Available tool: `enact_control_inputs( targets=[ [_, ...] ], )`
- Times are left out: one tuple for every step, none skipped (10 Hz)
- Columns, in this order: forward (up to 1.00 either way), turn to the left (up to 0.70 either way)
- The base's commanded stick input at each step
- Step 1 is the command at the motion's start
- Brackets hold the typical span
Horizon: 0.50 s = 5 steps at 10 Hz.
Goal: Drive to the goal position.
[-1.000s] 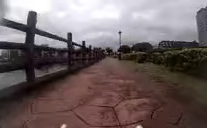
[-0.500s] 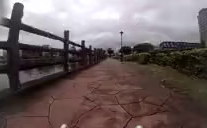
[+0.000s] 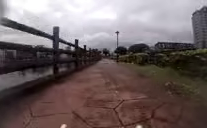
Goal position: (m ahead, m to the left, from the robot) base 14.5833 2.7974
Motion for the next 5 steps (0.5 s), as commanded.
enact_control_inputs(
  targets=[
    [0.85, 0.01],
    [0.85, 0.01],
    [0.85, 0.01],
    [0.85, 0.01],
    [0.85, 0.01]
  ],
)
